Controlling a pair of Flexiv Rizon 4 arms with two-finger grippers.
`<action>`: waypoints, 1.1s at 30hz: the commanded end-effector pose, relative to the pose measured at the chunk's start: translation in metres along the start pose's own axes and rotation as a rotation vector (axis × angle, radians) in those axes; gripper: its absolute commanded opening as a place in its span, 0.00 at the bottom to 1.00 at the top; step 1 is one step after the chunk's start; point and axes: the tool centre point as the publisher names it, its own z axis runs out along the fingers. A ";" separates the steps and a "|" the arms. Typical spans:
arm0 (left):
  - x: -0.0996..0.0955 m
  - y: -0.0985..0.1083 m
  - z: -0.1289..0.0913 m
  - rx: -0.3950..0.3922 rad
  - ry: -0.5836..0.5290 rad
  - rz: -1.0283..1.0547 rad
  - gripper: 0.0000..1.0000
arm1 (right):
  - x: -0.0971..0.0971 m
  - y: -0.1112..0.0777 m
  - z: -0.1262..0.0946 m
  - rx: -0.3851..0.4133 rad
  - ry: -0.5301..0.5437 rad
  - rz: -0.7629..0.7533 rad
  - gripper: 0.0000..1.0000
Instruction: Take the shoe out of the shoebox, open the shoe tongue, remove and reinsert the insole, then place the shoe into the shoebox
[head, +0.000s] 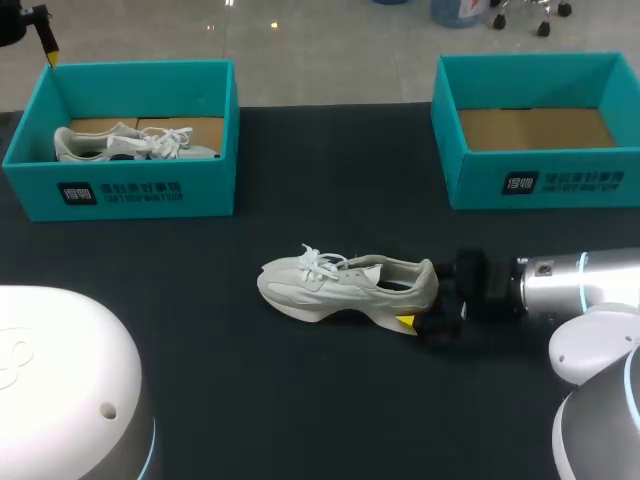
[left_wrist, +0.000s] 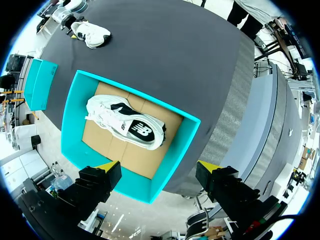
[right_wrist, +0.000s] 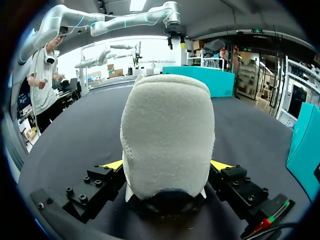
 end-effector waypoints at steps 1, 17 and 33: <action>0.000 -0.001 0.000 -0.001 0.002 0.000 1.00 | -0.001 -0.001 0.005 -0.005 -0.001 -0.002 0.14; 0.000 -0.001 0.000 -0.001 0.002 0.000 1.00 | -0.015 0.003 -0.029 -0.078 0.139 -0.043 0.00; 0.000 -0.001 0.000 -0.001 0.002 0.000 1.00 | 0.000 -0.002 -0.017 -0.082 0.295 -0.086 0.00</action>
